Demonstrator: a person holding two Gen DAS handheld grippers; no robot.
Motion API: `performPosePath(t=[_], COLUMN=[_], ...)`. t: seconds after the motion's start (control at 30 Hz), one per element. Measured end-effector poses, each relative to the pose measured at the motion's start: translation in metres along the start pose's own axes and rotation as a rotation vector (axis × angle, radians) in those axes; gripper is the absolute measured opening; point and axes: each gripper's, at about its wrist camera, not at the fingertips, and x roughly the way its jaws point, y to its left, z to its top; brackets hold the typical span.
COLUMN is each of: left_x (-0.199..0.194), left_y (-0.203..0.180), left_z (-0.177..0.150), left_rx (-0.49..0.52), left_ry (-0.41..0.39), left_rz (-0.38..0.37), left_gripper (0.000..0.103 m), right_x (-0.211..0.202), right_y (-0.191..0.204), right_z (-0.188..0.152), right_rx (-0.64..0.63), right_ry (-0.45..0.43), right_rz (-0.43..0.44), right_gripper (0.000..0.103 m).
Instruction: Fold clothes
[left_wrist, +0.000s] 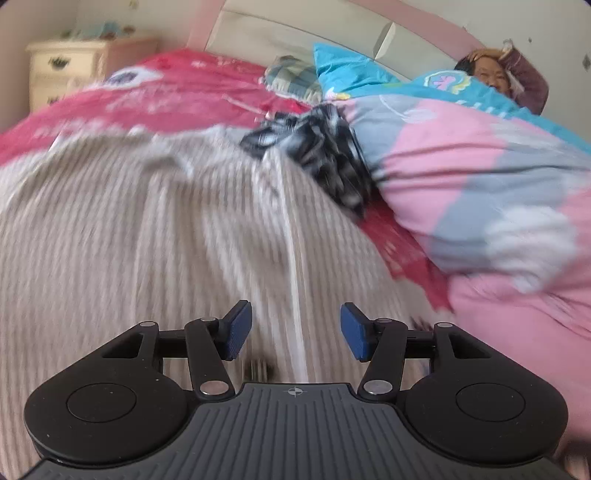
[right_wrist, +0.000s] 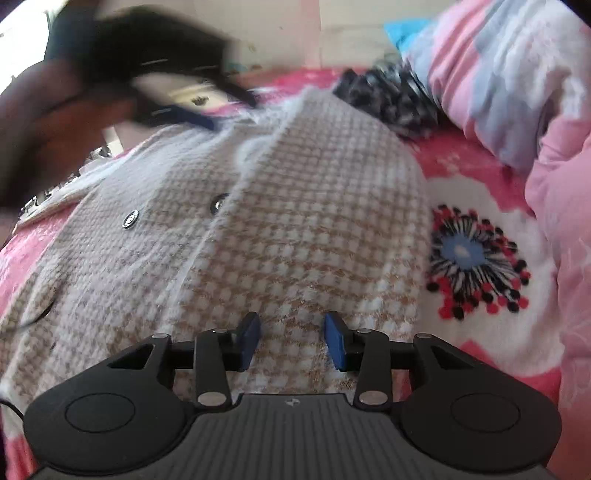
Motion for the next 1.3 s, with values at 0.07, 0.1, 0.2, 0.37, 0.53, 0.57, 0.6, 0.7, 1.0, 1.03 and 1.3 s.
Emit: performPosePath(t=[0.07, 0.1, 0.2, 0.37, 0.53, 0.57, 0.6, 0.7, 1.0, 1.03, 1.3], left_x=[0.027, 0.042, 0.078, 0.127, 0.111, 0.097, 0.088, 0.094, 0.090, 0.082, 0.066], left_y=[-0.005, -0.007, -0.010, -0.006, 0.003, 0.009, 0.016, 0.043, 0.047, 0.039, -0.095], left_z=[0.021, 0.031, 0.057, 0.086, 0.090, 0.089, 0.087, 0.076, 0.075, 0.079, 0.074], left_rx=[0.007, -0.002, -0.044, -0.109, -0.164, -0.183, -0.184, -0.210, -0.223, -0.185, 0.271], left_ry=[0.013, 0.022, 0.038, 0.109, 0.029, -0.018, -0.050, -0.009, 0.079, 0.061, 0.189], left_rz=[-0.016, -0.015, 0.030, 0.082, -0.080, -0.152, -0.189, -0.115, 0.103, 0.143, 0.080], left_gripper=[0.053, 0.053, 0.056, 0.052, 0.002, 0.002, 0.002, 0.006, 0.033, 0.033, 0.049], right_x=[-0.001, -0.001, -0.003, -0.003, -0.006, -0.006, -0.006, -0.007, -0.009, -0.009, -0.008], right_y=[-0.002, -0.003, -0.006, -0.004, -0.007, -0.007, -0.007, -0.005, -0.003, -0.003, 0.001], right_z=[-0.003, -0.004, -0.008, -0.011, -0.013, -0.013, -0.014, -0.016, -0.022, -0.022, -0.026], right_rx=[-0.011, -0.016, -0.031, -0.031, -0.014, -0.013, -0.014, -0.029, -0.051, -0.054, -0.078], right_ry=[-0.020, -0.028, -0.050, -0.074, -0.093, -0.095, -0.096, -0.103, -0.123, -0.126, -0.140], right_rz=[0.018, 0.027, 0.053, 0.066, 0.092, 0.096, 0.098, 0.097, 0.104, 0.104, 0.096], right_gripper=[0.047, 0.049, 0.049, 0.049, 0.049, 0.049, 0.049, 0.050, 0.053, 0.053, 0.055])
